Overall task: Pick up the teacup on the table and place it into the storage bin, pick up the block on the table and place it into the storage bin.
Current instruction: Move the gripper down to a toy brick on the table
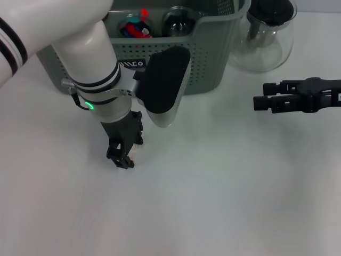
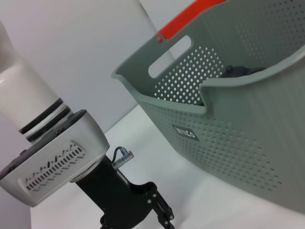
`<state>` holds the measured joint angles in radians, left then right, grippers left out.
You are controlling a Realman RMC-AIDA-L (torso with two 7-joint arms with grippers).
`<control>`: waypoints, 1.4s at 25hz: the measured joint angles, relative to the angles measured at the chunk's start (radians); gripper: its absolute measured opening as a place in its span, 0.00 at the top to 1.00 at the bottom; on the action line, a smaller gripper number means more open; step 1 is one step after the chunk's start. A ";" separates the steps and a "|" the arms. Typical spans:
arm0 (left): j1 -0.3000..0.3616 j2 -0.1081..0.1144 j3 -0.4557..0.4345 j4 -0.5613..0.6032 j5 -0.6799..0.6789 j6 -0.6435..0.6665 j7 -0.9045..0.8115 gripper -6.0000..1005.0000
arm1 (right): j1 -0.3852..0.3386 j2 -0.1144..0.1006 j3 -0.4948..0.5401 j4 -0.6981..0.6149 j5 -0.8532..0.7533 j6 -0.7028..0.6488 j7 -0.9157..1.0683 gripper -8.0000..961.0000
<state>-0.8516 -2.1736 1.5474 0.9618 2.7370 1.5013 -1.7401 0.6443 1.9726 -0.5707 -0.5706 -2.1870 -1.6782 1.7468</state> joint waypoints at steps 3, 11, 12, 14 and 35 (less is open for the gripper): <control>0.000 0.000 0.004 0.001 -0.001 -0.006 0.000 0.46 | 0.000 0.000 0.000 0.000 0.000 0.000 -0.001 0.02; 0.002 0.000 0.007 -0.003 0.000 -0.018 0.002 0.47 | -0.001 0.000 0.000 0.000 0.001 0.000 0.000 0.02; 0.002 0.000 0.007 -0.004 0.000 -0.018 0.002 0.48 | -0.001 0.000 0.000 0.000 0.001 0.000 0.000 0.02; 0.004 0.000 0.008 -0.005 0.001 -0.018 0.002 0.48 | -0.001 0.000 0.000 0.000 0.001 0.000 -0.001 0.02; 0.001 -0.001 0.008 -0.027 0.000 -0.035 -0.021 0.54 | -0.010 0.002 -0.004 0.000 0.001 -0.001 -0.003 0.02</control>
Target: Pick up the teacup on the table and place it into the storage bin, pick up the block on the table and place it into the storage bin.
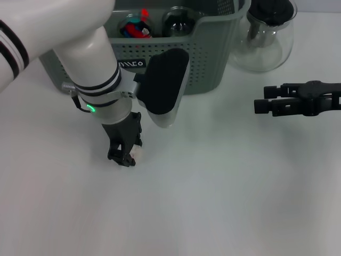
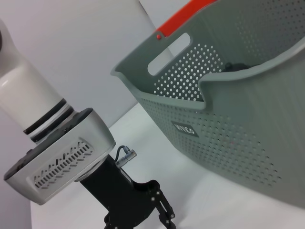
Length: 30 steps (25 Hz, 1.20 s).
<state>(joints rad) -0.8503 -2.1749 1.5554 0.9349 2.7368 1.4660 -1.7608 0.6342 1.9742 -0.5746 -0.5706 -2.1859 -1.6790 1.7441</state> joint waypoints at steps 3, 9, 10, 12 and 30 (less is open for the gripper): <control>0.000 0.000 -0.001 0.008 0.002 0.002 -0.024 0.57 | -0.001 0.000 0.002 0.000 0.000 -0.002 0.000 0.02; 0.047 0.001 -0.204 0.172 -0.140 0.187 -0.063 0.60 | -0.003 0.000 0.003 0.000 -0.002 -0.005 0.000 0.02; 0.055 0.002 -0.256 0.193 -0.187 0.217 -0.069 0.60 | -0.003 -0.001 0.002 -0.001 -0.002 -0.005 -0.001 0.02; 0.079 0.005 -0.421 0.229 -0.320 0.287 -0.088 0.60 | -0.005 -0.001 0.000 -0.002 -0.002 -0.006 -0.006 0.02; 0.061 0.125 -0.784 0.065 -0.627 -0.147 -0.358 0.60 | -0.018 -0.005 -0.005 0.000 -0.005 -0.014 -0.011 0.02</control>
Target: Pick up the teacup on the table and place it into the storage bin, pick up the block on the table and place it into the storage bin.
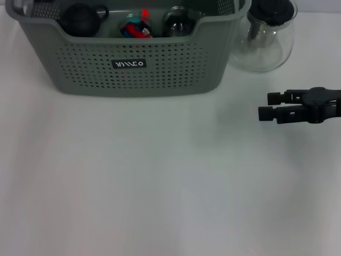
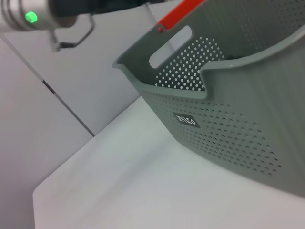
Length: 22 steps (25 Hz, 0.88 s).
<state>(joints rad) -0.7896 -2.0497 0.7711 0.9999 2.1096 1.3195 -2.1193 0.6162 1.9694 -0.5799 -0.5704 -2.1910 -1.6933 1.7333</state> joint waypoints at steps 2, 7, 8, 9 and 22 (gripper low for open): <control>-0.029 0.008 0.004 -0.043 0.049 -0.075 -0.037 0.60 | -0.001 0.000 0.000 0.000 -0.001 0.000 0.005 0.02; -0.093 0.015 0.039 -0.100 0.190 -0.190 -0.150 0.60 | -0.001 -0.001 -0.002 0.000 -0.002 0.000 0.008 0.02; -0.100 0.015 0.055 -0.102 0.211 -0.206 -0.173 0.60 | -0.001 -0.002 -0.002 0.000 -0.002 -0.001 0.010 0.02; -0.106 0.014 0.072 -0.103 0.234 -0.222 -0.196 0.60 | -0.001 -0.002 -0.002 0.000 -0.003 -0.001 0.011 0.02; -0.128 -0.007 0.181 -0.110 0.403 -0.296 -0.346 0.59 | -0.001 -0.006 -0.001 0.000 -0.004 -0.002 0.014 0.02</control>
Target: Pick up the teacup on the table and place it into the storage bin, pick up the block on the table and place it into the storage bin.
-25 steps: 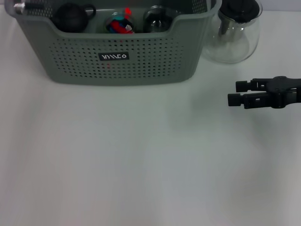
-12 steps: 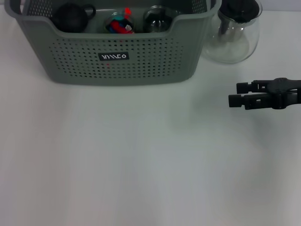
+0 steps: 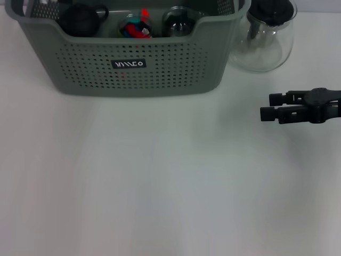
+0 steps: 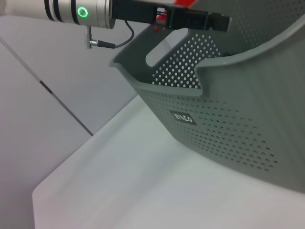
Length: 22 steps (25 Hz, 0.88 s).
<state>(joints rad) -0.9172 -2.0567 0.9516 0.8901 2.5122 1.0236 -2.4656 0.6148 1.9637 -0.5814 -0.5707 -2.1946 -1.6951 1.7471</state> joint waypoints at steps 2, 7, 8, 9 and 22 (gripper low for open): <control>0.002 0.000 0.003 0.000 0.000 -0.001 -0.002 0.57 | 0.001 0.000 0.000 0.000 -0.001 0.000 0.000 0.02; 0.004 0.000 0.003 0.006 0.001 0.000 -0.003 0.40 | 0.002 0.000 -0.001 0.000 -0.001 0.000 0.000 0.02; 0.006 0.000 0.003 0.011 0.001 0.004 -0.003 0.27 | 0.002 0.000 -0.001 0.000 -0.001 0.000 0.000 0.02; 0.008 0.000 0.003 0.022 0.000 0.013 -0.001 0.24 | 0.002 0.000 -0.001 0.000 -0.001 0.000 -0.001 0.02; 0.240 -0.039 -0.150 0.362 -0.578 0.651 0.369 0.14 | 0.012 0.003 0.007 -0.008 0.013 -0.099 -0.107 0.02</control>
<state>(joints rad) -0.6774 -2.0962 0.8019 1.2522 1.9345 1.6749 -2.0963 0.6264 1.9669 -0.5742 -0.5788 -2.1812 -1.7936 1.6405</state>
